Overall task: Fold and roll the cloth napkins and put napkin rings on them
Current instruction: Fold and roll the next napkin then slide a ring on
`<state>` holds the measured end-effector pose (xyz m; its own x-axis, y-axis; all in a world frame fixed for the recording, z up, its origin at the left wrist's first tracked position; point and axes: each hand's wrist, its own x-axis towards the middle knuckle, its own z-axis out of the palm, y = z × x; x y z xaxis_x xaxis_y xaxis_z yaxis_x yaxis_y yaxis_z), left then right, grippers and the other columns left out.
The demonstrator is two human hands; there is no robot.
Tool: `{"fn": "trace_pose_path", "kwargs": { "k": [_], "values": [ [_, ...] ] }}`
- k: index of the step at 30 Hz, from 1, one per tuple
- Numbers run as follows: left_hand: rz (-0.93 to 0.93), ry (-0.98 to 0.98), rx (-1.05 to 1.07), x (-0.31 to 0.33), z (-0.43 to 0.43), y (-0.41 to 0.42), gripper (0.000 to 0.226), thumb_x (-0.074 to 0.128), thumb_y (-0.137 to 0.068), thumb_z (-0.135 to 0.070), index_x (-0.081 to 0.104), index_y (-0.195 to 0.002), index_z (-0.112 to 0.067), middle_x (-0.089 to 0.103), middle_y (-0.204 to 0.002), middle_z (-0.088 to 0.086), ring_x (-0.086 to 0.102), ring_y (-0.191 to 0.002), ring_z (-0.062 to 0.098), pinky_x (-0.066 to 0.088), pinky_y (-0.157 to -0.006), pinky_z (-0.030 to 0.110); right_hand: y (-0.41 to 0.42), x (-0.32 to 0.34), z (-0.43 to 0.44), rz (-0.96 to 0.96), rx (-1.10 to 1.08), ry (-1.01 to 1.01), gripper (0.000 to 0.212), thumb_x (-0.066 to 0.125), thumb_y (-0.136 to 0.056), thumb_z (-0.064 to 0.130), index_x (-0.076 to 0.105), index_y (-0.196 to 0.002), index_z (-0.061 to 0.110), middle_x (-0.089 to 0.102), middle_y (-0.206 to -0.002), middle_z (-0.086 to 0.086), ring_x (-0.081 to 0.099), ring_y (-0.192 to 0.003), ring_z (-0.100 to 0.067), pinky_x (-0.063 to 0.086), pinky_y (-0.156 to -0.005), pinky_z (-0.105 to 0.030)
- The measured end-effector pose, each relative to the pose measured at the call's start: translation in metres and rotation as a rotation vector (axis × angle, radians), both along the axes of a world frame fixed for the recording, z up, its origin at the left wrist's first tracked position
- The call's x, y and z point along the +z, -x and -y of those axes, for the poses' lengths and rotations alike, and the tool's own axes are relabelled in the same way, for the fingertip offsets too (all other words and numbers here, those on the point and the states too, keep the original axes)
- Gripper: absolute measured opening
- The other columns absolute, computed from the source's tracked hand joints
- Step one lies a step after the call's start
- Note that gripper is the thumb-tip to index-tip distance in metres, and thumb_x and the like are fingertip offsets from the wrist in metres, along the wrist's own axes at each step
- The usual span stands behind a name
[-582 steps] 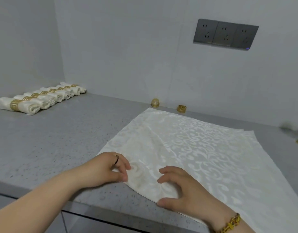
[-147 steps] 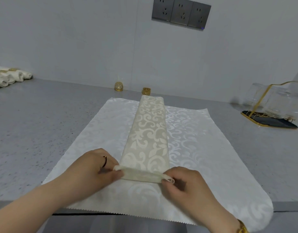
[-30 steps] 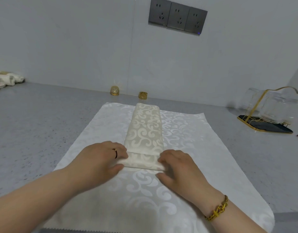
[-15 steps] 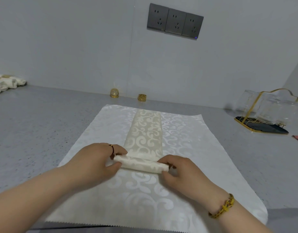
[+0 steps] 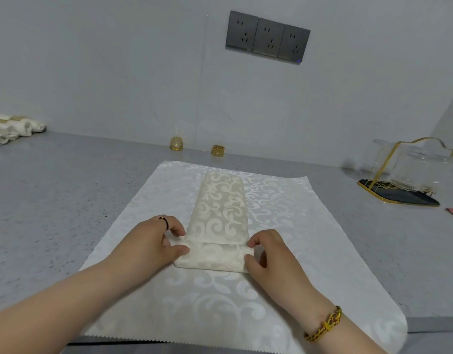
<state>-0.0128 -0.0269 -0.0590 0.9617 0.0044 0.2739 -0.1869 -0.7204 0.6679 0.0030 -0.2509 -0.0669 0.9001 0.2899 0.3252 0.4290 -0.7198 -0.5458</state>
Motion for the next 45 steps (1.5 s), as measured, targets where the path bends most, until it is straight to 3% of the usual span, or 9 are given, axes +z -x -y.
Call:
{"fn": "trace_pose_path", "kwargs": {
  "k": [5, 9, 14, 20, 23, 29, 35, 39, 45],
  "values": [
    [0.092, -0.229, -0.195, -0.009, -0.004, 0.004, 0.011, 0.053, -0.08, -0.05, 0.053, -0.087, -0.042, 0.039, -0.111, -0.043, 0.036, -0.105, -0.014, 0.035, -0.077, 0.001, -0.001, -0.009, -0.001, 0.235, 0.064, 0.185, 0.02, 0.044, -0.079, 0.028, 0.057, -0.09, 0.017, 0.054, -0.089, 0.008, 0.044, -0.075, -0.007, 0.037, -0.065, -0.013],
    [0.062, -0.426, -0.228, -0.009, -0.008, 0.008, 0.091, 0.015, -0.048, -0.071, 0.046, -0.127, -0.039, 0.028, -0.114, -0.048, 0.036, -0.113, -0.018, 0.022, -0.079, -0.008, 0.004, -0.008, 0.005, 0.251, 0.113, 0.361, 0.042, 0.043, -0.069, 0.049, 0.064, -0.093, 0.021, 0.065, -0.088, 0.013, 0.06, -0.073, -0.005, 0.041, -0.064, -0.012],
    [0.036, -0.342, -0.133, -0.007, -0.004, -0.001, 0.037, 0.046, -0.089, -0.044, 0.045, -0.125, -0.039, 0.053, -0.117, -0.019, 0.048, -0.104, -0.003, 0.032, -0.08, 0.001, -0.006, 0.004, 0.006, 0.091, 0.118, 0.318, 0.04, 0.049, -0.089, 0.037, 0.05, -0.126, 0.022, 0.057, -0.116, 0.008, 0.049, -0.104, -0.011, 0.034, -0.084, -0.018],
    [-0.159, 0.135, -0.09, -0.001, -0.004, -0.023, 0.019, 0.061, -0.086, -0.02, 0.051, -0.094, -0.034, 0.058, -0.067, -0.017, 0.055, -0.067, -0.005, 0.038, -0.06, 0.002, -0.029, 0.014, 0.002, -0.245, 0.015, -0.051, 0.007, 0.055, -0.088, 0.025, 0.052, -0.088, 0.018, 0.046, -0.073, 0.009, 0.042, -0.064, -0.005, 0.035, -0.06, -0.013],
    [-0.195, 0.187, -0.033, 0.001, -0.001, -0.037, 0.014, 0.061, -0.086, -0.025, 0.051, -0.097, -0.027, 0.061, -0.072, -0.006, 0.056, -0.07, 0.006, 0.038, -0.06, 0.012, -0.04, 0.012, -0.004, -0.303, -0.047, -0.052, 0.031, 0.052, -0.089, 0.024, 0.036, -0.064, 0.016, 0.038, -0.064, 0.005, 0.036, -0.065, -0.013, 0.027, -0.055, -0.019],
    [-0.143, 0.003, 0.087, -0.003, 0.004, -0.055, 0.021, 0.06, -0.085, -0.036, 0.048, -0.097, -0.024, 0.049, -0.06, -0.009, 0.047, -0.059, 0.003, 0.031, -0.053, 0.02, -0.051, 0.006, -0.015, -0.265, -0.136, -0.033, 0.014, 0.051, -0.088, 0.026, 0.04, -0.083, 0.018, 0.042, -0.081, 0.005, 0.04, -0.086, -0.017, 0.032, -0.074, -0.025],
    [0.215, -0.385, -0.003, -0.006, 0.0, -0.048, 0.013, 0.05, -0.091, -0.03, 0.057, -0.102, -0.027, 0.051, -0.097, -0.022, 0.054, -0.088, 0.003, 0.034, -0.064, 0.012, -0.04, 0.005, -0.012, 0.092, -0.016, 0.083, 0.004, 0.049, -0.086, 0.018, 0.052, -0.086, 0.017, 0.049, -0.092, 0.002, 0.046, -0.088, -0.015, 0.032, -0.076, -0.019],
    [0.298, -0.593, -0.213, -0.009, -0.015, -0.043, 0.032, 0.045, -0.066, -0.029, 0.072, -0.082, -0.03, 0.068, -0.086, -0.022, 0.059, -0.081, -0.005, 0.041, -0.062, 0.003, -0.035, 0.0, 0.001, 0.188, 0.114, 0.272, 0.031, 0.05, -0.071, 0.024, 0.063, -0.095, 0.007, 0.063, -0.097, -0.005, 0.057, -0.084, -0.024, 0.041, -0.076, -0.028],
    [0.226, -0.515, -0.167, -0.005, -0.003, -0.046, 0.033, 0.046, -0.087, -0.03, 0.059, -0.116, -0.028, 0.059, -0.116, -0.019, 0.059, -0.104, 0.003, 0.038, -0.083, 0.012, -0.043, -0.001, -0.006, 0.215, 0.072, 0.281, 0.029, 0.054, -0.074, 0.007, 0.063, -0.102, 0.01, 0.065, -0.098, -0.004, 0.06, -0.084, -0.024, 0.048, -0.078, -0.03]
  ]
}}
